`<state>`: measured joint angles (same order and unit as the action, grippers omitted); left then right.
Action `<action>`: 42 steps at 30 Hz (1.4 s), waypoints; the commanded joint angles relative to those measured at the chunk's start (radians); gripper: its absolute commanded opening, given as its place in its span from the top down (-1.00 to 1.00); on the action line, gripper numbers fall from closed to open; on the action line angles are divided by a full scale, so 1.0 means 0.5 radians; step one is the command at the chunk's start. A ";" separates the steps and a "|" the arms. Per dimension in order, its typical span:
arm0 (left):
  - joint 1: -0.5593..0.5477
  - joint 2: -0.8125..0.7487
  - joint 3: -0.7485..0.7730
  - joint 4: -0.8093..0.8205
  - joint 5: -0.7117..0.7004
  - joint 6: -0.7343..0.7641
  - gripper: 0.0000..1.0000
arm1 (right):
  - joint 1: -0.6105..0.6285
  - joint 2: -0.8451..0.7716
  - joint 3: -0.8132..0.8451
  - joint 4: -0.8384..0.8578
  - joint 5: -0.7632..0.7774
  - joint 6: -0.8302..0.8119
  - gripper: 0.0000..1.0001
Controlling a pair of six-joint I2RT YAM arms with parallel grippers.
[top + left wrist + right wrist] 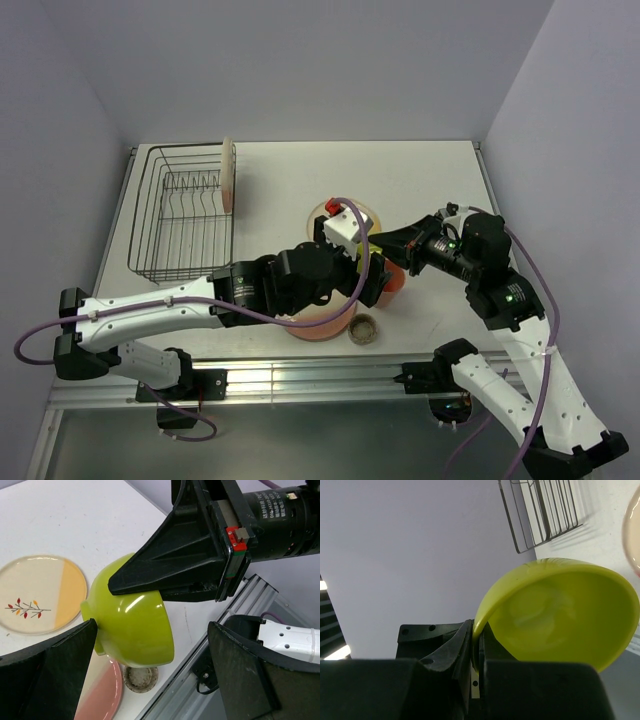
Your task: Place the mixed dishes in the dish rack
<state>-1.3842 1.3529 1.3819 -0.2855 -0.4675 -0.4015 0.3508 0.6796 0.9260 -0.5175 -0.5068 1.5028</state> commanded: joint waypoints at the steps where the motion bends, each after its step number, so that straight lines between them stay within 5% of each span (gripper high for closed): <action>1: 0.004 0.003 0.105 -0.064 0.030 -0.071 -0.97 | -0.002 -0.006 0.124 0.142 -0.057 0.019 1.00; 15: 0.035 -0.058 0.126 -0.214 -0.129 -0.163 -0.98 | -0.002 -0.009 0.182 0.066 -0.026 -0.017 1.00; 30: 0.099 -0.031 0.099 -0.159 0.021 -0.163 -0.98 | 0.001 -0.012 0.154 0.142 -0.072 0.035 1.00; 42: 0.118 0.074 0.160 -0.168 0.088 -0.182 -0.64 | -0.002 0.018 0.176 0.151 -0.054 0.013 1.00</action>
<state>-1.3315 1.3746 1.4109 -0.3832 -0.4412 -0.4854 0.3508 0.6922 0.9668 -0.5179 -0.5167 1.5063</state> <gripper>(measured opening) 0.832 0.097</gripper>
